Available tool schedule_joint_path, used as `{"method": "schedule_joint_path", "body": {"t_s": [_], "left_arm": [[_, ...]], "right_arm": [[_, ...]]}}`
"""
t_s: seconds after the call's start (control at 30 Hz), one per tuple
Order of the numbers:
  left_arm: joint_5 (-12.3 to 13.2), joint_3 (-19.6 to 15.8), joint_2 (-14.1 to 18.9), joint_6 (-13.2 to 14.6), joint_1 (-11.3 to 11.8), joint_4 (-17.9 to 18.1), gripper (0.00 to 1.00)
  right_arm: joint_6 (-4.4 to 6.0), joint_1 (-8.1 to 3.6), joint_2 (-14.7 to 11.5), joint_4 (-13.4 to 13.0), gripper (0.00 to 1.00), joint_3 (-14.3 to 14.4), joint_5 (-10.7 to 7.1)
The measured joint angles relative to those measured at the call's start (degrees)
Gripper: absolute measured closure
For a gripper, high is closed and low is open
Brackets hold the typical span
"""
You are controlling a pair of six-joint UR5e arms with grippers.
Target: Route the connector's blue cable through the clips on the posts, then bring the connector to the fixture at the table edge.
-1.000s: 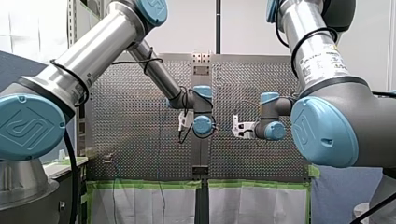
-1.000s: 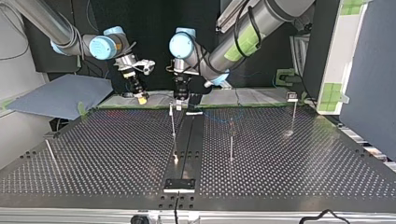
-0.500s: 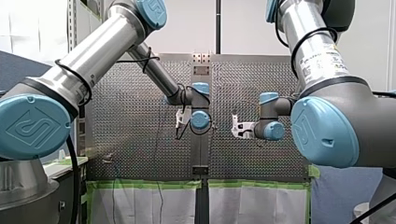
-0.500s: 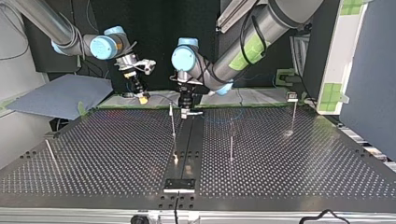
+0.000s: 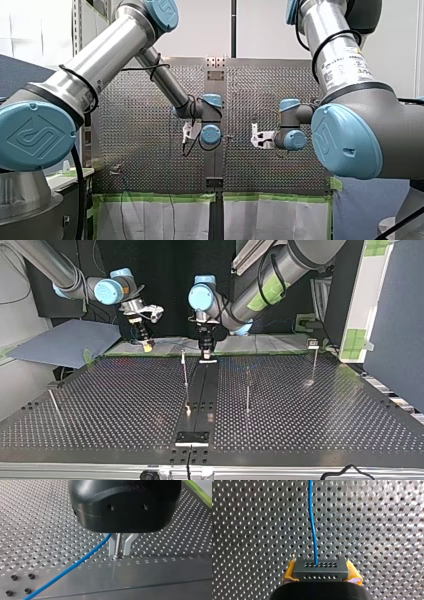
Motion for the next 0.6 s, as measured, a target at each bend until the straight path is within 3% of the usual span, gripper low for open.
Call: {"method": "schedule_joint_path", "body": {"t_s": [0.2,0.6], "left_arm": [[0.88,-1.04,-0.50,-0.84,-0.52,2.02,0.82],[2.11,-1.09,-3.13,-2.88,-1.69,4.13,0.80]], "right_arm": [[-0.11,-0.38,0.06,0.34,1.00,0.00,1.20],[-0.39,-0.73,0.17,-1.19,1.00,0.02,1.38]]}}
